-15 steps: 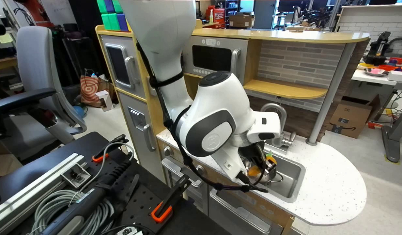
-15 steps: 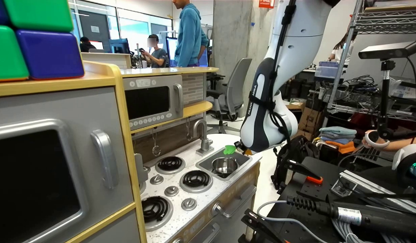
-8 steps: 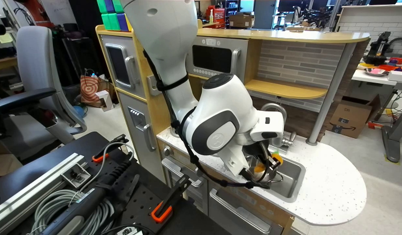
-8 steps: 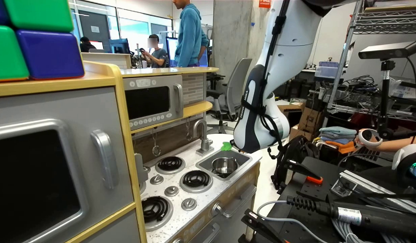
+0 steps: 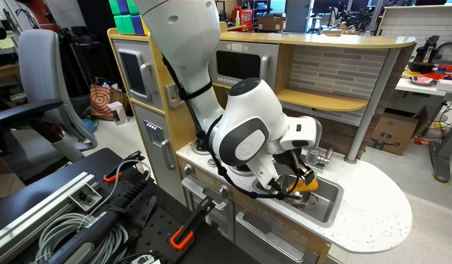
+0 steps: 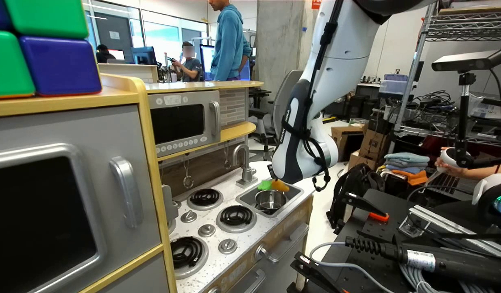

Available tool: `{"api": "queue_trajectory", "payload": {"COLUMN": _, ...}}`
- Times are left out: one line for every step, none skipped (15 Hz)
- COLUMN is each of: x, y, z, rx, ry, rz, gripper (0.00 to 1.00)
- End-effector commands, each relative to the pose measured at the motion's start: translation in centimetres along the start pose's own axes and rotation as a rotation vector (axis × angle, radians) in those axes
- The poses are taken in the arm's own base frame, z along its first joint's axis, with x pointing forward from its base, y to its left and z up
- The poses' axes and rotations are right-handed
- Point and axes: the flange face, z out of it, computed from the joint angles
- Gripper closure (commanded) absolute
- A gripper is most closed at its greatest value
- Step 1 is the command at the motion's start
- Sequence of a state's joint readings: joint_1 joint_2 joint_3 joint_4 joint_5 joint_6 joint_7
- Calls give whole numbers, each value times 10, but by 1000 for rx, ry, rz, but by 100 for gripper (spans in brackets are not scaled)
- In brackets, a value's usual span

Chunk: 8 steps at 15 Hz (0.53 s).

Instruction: Put the orange object in the silver pot in the sink

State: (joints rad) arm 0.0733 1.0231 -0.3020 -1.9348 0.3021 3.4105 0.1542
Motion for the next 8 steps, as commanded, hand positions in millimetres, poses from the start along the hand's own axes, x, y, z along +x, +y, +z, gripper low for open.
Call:
{"api": "queue_trajectory", "payload": {"x": 8, "y": -7, "z": -11, "rx": 34, "ry": -1, "rz": 33, "gripper": 23}}
{"api": "queue_trajectory", "payload": {"x": 9, "y": -8, "z": -16, "rx": 47, "ry": 1, "rz": 38, "gripper": 14}}
{"api": "queue_trajectory", "payload": {"x": 12, "y": -10, "z": -21, "rx": 62, "ry": 2, "rz": 41, "gripper": 8}}
{"api": "queue_trajectory", "payload": {"x": 15, "y": -13, "z": -33, "rx": 89, "ry": -7, "rz": 42, "gripper": 0}}
{"api": "queue_trajectory", "payload": {"x": 20, "y": -14, "z": -48, "rx": 119, "ry": -6, "rz": 45, "gripper": 0}}
{"api": "queue_trajectory", "payload": {"x": 26, "y": -14, "z": -72, "rx": 166, "ry": -4, "rz": 34, "gripper": 0}}
{"api": "queue_trajectory", "payload": {"x": 30, "y": -14, "z": -85, "rx": 196, "ry": -6, "rz": 34, "gripper": 0}}
{"api": "queue_trajectory", "payload": {"x": 35, "y": -13, "z": -100, "rx": 229, "ry": -12, "rz": 39, "gripper": 0}}
